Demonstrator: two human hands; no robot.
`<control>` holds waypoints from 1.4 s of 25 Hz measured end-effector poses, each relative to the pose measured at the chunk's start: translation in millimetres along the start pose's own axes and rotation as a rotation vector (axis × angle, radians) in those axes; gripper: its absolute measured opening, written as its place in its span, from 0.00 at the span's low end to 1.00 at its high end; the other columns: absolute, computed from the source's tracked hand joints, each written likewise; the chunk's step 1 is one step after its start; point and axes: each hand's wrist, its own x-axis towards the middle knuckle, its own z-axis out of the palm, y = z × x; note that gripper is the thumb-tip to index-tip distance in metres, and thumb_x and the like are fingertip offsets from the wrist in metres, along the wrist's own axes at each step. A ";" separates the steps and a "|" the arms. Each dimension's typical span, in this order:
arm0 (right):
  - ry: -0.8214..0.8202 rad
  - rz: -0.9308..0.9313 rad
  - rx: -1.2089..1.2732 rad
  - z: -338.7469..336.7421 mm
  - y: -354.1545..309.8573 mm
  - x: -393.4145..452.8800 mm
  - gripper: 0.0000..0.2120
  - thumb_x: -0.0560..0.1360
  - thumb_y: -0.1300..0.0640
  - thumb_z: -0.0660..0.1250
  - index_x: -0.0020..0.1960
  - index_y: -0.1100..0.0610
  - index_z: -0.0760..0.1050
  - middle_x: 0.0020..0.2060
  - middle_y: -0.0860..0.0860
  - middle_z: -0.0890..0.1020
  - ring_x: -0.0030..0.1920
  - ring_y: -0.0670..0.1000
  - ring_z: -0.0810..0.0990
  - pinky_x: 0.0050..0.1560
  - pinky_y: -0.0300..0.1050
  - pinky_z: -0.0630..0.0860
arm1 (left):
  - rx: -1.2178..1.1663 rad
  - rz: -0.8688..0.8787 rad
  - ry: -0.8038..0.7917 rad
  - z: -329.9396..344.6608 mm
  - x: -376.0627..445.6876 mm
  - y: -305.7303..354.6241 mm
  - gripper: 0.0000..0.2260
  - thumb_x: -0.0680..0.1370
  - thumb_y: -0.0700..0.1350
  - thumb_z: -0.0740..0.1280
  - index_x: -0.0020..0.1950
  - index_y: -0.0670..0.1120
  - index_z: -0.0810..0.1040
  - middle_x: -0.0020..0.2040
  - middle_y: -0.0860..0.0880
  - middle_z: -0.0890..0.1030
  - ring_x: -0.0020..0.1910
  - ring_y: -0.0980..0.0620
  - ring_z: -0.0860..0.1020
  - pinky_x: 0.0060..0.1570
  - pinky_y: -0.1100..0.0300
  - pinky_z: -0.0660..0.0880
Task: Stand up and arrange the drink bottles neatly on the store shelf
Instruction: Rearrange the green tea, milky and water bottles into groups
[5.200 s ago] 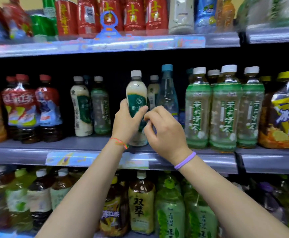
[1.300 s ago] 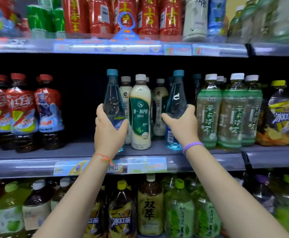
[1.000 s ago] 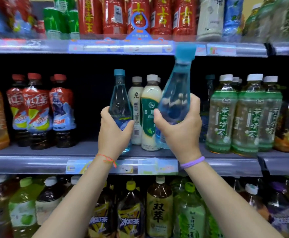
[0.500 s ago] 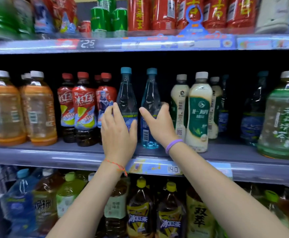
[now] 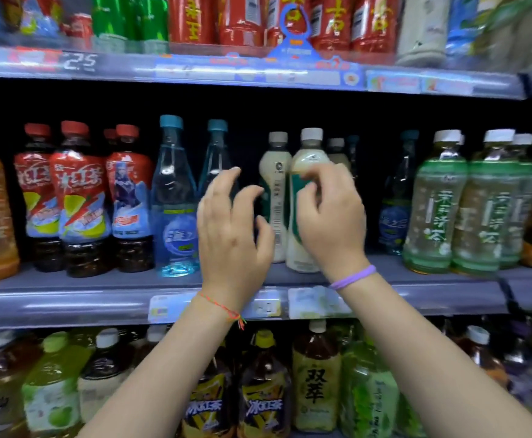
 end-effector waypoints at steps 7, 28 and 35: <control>-0.301 0.103 -0.353 -60.3 89.3 0.1 0.10 0.76 0.61 0.62 0.57 0.60 0.73 0.53 0.56 0.73 0.52 0.59 0.74 0.50 0.53 0.74 | 0.326 0.334 -0.332 74.5 7.5 49.3 0.20 0.73 0.42 0.65 0.65 0.49 0.78 0.79 0.41 0.61 0.78 0.38 0.57 0.73 0.36 0.56; -0.253 0.754 -0.180 48.7 130.2 77.9 0.28 0.76 0.61 0.68 0.71 0.64 0.59 0.70 0.61 0.64 0.70 0.61 0.66 0.67 0.52 0.68 | 0.440 0.198 -0.393 76.2 2.7 13.4 0.11 0.69 0.42 0.70 0.52 0.46 0.80 0.70 0.39 0.72 0.74 0.37 0.63 0.67 0.38 0.66; -0.408 0.849 -0.121 59.7 159.8 92.4 0.40 0.72 0.52 0.76 0.74 0.66 0.58 0.71 0.63 0.69 0.69 0.62 0.71 0.66 0.53 0.72 | 0.408 0.184 -0.407 77.5 1.6 11.2 0.11 0.72 0.43 0.66 0.54 0.46 0.78 0.71 0.40 0.71 0.76 0.38 0.61 0.69 0.39 0.64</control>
